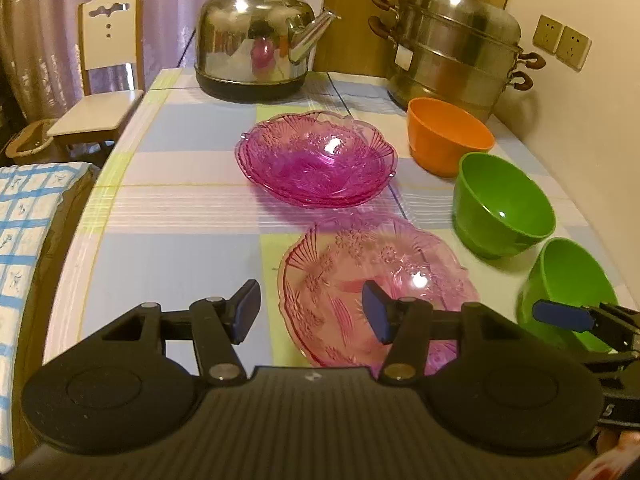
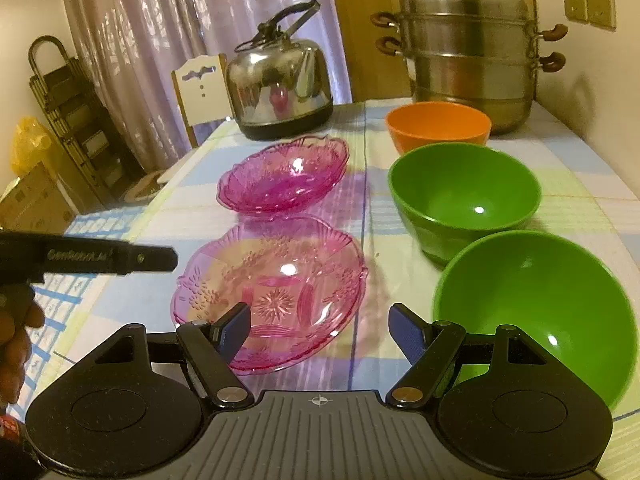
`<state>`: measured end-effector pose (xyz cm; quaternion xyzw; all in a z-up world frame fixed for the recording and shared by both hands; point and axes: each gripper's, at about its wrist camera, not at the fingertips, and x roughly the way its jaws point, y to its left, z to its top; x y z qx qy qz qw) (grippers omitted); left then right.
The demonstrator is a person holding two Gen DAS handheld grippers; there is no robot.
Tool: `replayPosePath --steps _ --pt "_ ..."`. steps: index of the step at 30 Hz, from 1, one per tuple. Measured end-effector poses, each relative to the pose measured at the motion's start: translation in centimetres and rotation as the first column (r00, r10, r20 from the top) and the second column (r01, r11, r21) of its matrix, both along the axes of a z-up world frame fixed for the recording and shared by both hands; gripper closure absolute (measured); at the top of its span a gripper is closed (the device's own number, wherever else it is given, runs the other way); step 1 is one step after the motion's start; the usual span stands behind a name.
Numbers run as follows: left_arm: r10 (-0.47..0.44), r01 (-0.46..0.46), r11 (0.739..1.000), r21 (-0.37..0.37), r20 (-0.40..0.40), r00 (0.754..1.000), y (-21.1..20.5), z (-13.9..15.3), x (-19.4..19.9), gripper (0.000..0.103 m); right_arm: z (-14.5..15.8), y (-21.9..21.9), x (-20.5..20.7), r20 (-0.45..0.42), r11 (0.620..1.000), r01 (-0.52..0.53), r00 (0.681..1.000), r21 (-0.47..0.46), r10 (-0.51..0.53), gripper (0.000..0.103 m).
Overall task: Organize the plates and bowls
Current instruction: 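Move both grippers to the rim of the remaining pink glass dish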
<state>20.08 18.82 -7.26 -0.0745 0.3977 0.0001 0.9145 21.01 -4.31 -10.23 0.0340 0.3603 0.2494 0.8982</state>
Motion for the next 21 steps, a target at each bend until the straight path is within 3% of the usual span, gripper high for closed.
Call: replayPosePath --steps 4,8,16,21 --pt "0.013 -0.015 0.999 -0.029 -0.039 0.999 0.5 -1.5 1.3 0.051 -1.0 1.0 0.8 -0.018 1.000 0.004 1.000 -0.014 -0.004 0.027" --pt "0.016 -0.017 1.000 -0.007 -0.057 0.998 0.5 -2.0 2.2 0.051 -1.8 1.5 1.5 -0.036 0.999 0.024 0.999 -0.031 -0.025 0.027" --pt "0.009 -0.012 1.000 -0.027 -0.089 0.996 0.9 -3.1 3.2 0.055 -2.3 3.1 1.8 -0.002 0.998 0.008 1.000 -0.068 -0.008 0.027" --pt "0.006 -0.005 1.000 0.003 -0.087 0.996 0.9 -3.2 3.9 0.060 -2.4 3.6 1.6 0.023 0.995 0.001 1.000 -0.098 0.001 0.027"
